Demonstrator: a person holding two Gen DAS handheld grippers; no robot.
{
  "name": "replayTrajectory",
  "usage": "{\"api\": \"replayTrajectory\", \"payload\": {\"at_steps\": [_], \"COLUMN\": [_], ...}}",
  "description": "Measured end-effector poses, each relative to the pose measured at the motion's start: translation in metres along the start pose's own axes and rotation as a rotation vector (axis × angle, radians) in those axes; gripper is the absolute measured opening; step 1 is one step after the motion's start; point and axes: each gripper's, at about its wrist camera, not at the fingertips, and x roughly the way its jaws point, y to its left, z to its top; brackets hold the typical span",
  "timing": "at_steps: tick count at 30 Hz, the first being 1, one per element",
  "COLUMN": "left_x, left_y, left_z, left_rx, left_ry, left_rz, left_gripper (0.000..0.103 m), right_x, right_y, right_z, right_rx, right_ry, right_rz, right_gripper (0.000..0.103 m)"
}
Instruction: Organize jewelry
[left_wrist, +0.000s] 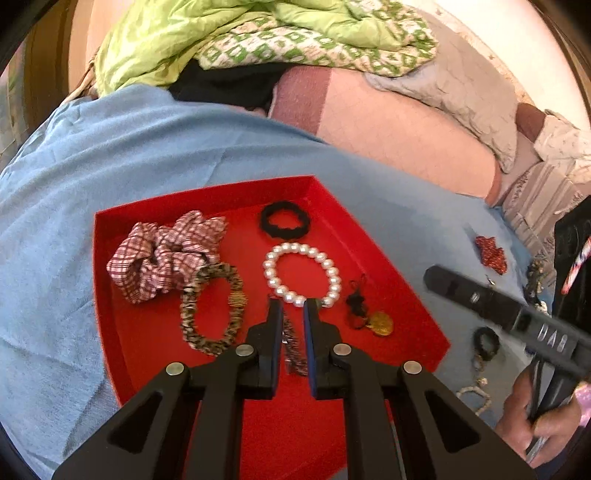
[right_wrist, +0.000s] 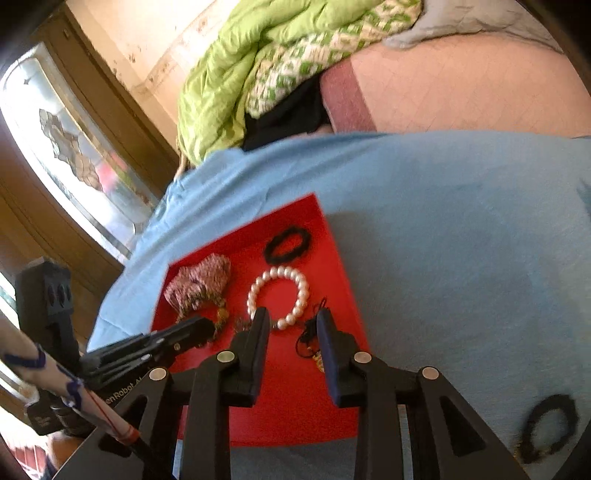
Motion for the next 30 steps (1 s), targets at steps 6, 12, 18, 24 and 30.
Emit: {"api": "replayTrajectory", "payload": {"at_steps": [6,12,18,24,30], "left_x": [-0.007,-0.007,0.017,0.047,0.070], "left_y": [-0.038,-0.089,-0.147,-0.191,-0.207], "left_z": [-0.007,-0.023,-0.045,-0.068,-0.072], "left_rx": [0.097,0.216,0.313,0.396,0.403], "left_ry": [-0.008,0.052,0.163,0.242,0.243], "left_rz": [-0.059,-0.196,-0.326,-0.350,-0.310], "left_gripper": [0.010,0.011,0.011,0.027,0.028], "right_x": [-0.041,-0.083,-0.103,-0.104,-0.105], "right_y": [-0.036,-0.079,-0.121,-0.141,-0.147], "right_z": [0.002,-0.018,-0.040,-0.043,-0.041], "right_rx": [0.072,0.098,0.154,0.157,0.193], "right_ry": [-0.009,0.029,0.080,0.104,0.109], "right_rz": [-0.029,-0.169,-0.291,-0.322,-0.294], "right_gripper": [0.027,0.026,0.026,0.026,0.026]}}
